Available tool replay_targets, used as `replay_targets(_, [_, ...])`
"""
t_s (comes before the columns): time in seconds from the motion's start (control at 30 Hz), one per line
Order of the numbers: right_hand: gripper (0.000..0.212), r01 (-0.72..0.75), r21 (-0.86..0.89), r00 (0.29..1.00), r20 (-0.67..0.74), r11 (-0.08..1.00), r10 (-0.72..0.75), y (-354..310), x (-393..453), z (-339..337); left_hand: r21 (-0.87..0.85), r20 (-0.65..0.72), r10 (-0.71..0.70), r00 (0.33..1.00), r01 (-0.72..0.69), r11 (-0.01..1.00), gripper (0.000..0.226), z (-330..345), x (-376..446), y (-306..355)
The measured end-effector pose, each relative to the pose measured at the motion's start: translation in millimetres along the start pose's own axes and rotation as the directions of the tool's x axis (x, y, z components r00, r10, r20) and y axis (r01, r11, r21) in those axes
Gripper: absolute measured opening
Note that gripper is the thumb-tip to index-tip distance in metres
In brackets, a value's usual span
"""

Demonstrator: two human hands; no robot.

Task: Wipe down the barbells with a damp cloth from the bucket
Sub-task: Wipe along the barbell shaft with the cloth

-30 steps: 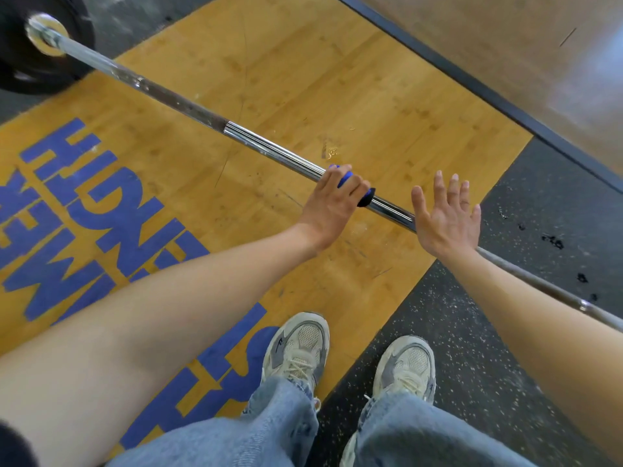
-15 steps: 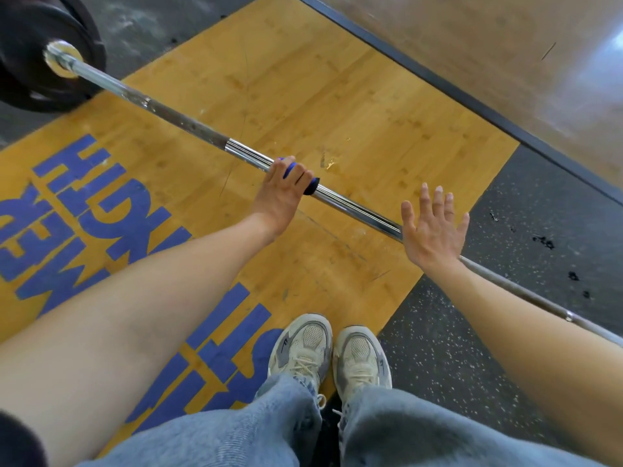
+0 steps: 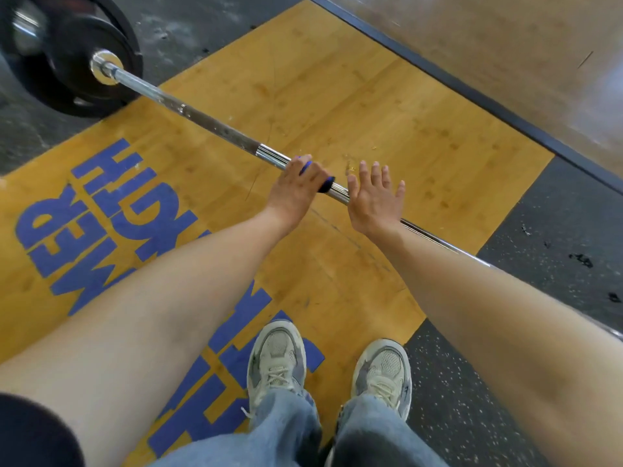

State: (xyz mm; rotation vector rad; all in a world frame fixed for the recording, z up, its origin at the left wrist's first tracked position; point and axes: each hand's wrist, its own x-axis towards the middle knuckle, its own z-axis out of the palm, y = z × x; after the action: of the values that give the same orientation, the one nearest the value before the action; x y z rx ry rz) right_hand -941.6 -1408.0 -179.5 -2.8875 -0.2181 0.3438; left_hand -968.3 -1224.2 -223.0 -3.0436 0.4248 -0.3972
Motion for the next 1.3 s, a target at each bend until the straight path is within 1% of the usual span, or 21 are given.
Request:
replay_targets(0.07, [0.063, 0.009, -0.025, 1.0, -0.025, 1.0, -0.009, 4, 0, 4, 0.082, 0.087, -0.101, 0.991, 0.094, 0.992, 0.051, -1, 2, -26])
replay_targets(0.1, [0.063, 0.014, -0.029, 1.0, -0.021, 0.999, -0.015, 5, 1, 3, 0.117, 0.147, -0.136, 0.98, 0.119, 0.986, 0.052, -4, 3, -35])
replay_targets(0.17, [0.063, 0.007, -0.029, 1.0, 0.017, 1.0, -0.006, 3, 1, 0, 0.173, 0.254, -0.157, 0.954, 0.115, 0.978, 0.062, -11, 6, -39])
replay_targets(0.2, [0.063, 0.002, -0.039, 1.0, 0.017, 0.999, -0.002, 3, 1, 0, 0.204, 0.259, -0.139, 0.956, 0.086, 0.975, 0.064, -13, 7, -36])
replay_targets(0.27, [0.064, 0.022, -0.071, 0.999, -0.024, 0.997, -0.023, 0, 5, -2, 0.208, 0.212, -0.079, 0.974, 0.034, 0.978, 0.061, -7, 5, -29])
replay_targets(0.3, [0.065, 0.024, -0.062, 0.999, -0.037, 0.998, -0.026, -4, 10, -2, 0.181, 0.179, -0.021, 0.984, -0.012, 0.983, 0.06, 2, 5, -26])
replay_targets(0.33, [0.065, 0.022, -0.036, 0.998, -0.056, 0.999, -0.024, -8, 13, -4, 0.162, 0.115, 0.044, 0.992, -0.062, 0.985, 0.059, 10, 3, -19])
replay_targets(0.4, [0.063, 0.03, 0.018, 0.994, -0.101, 0.999, -0.029, -15, 17, -2, 0.161, -0.015, 0.193, 0.981, -0.188, 0.969, 0.056, 19, -2, -4])
replay_targets(0.43, [0.062, 0.04, 0.025, 0.994, -0.105, 0.999, -0.037, -18, 21, 0, 0.146, -0.044, 0.235, 0.971, -0.226, 0.963, 0.058, 16, 0, -3])
replay_targets(0.5, [0.062, 0.047, 0.018, 0.998, -0.047, 0.999, -0.046, -20, 20, 4, 0.142, -0.083, 0.305, 0.949, -0.292, 0.946, 0.059, 14, 0, -21])
replay_targets(0.53, [0.063, 0.04, 0.004, 0.998, -0.049, 0.999, -0.039, -16, 19, 7, 0.142, -0.053, 0.305, 0.951, -0.295, 0.945, 0.057, 15, -2, -38])
replay_targets(0.57, [0.065, 0.037, -0.011, 0.997, -0.068, 0.999, -0.037, -14, 20, 7, 0.185, 0.004, 0.25, 0.968, -0.247, 0.951, 0.055, 10, -2, -58])
replay_targets(0.6, [0.067, 0.037, -0.021, 0.996, -0.078, 0.999, -0.038, -12, 23, 7, 0.187, 0.018, 0.194, 0.981, -0.194, 0.963, 0.052, 4, -1, -76])
replay_targets(0.67, [0.073, 0.049, -0.032, 0.996, -0.076, 0.998, -0.051, -13, 25, 6, 0.112, 0.016, 0.137, 0.99, -0.138, 0.984, 0.051, -1, -4, -103])
replay_targets(0.73, [0.078, 0.066, -0.053, 0.99, -0.121, 0.996, -0.072, -14, 24, 10, 0.08, 0.055, 0.097, 0.994, -0.101, 0.992, 0.054, -13, -8, -102])
replay_targets(0.8, [0.08, 0.063, -0.039, 0.985, -0.157, 0.997, -0.068, -14, 23, 10, 0.031, 0.076, 0.106, 0.991, -0.108, 0.994, 0.057, -20, -4, -94])
replay_targets(0.87, [0.078, 0.061, -0.026, 0.978, -0.197, 0.998, -0.065, -14, 21, 11, -0.016, 0.143, 0.117, 0.983, -0.116, 0.993, 0.061, -27, -3, -87])
replay_targets(0.9, [0.077, 0.067, -0.027, 0.974, -0.216, 0.997, -0.072, -14, 20, 11, -0.03, 0.151, 0.133, 0.98, -0.13, 0.991, 0.063, -29, -3, -87])
replay_targets(1.03, [0.084, 0.097, -0.008, 0.965, -0.245, 0.995, -0.096, -14, 18, 11, -0.066, 0.118, 0.198, 0.973, -0.191, 0.979, 0.064, -32, 1, -92])
replay_targets(1.17, [0.096, 0.145, -0.052, 0.94, -0.306, 0.988, -0.154, -13, 16, 12, -0.082, 0.11, 0.202, 0.973, -0.194, 0.978, 0.067, -32, 2, -87])
replay_targets(1.3, [0.11, 0.206, -0.154, 0.926, -0.289, 0.966, -0.243, -12, 14, 10, -0.085, 0.14, 0.185, 0.973, -0.174, 0.981, 0.07, -28, 1, -87])
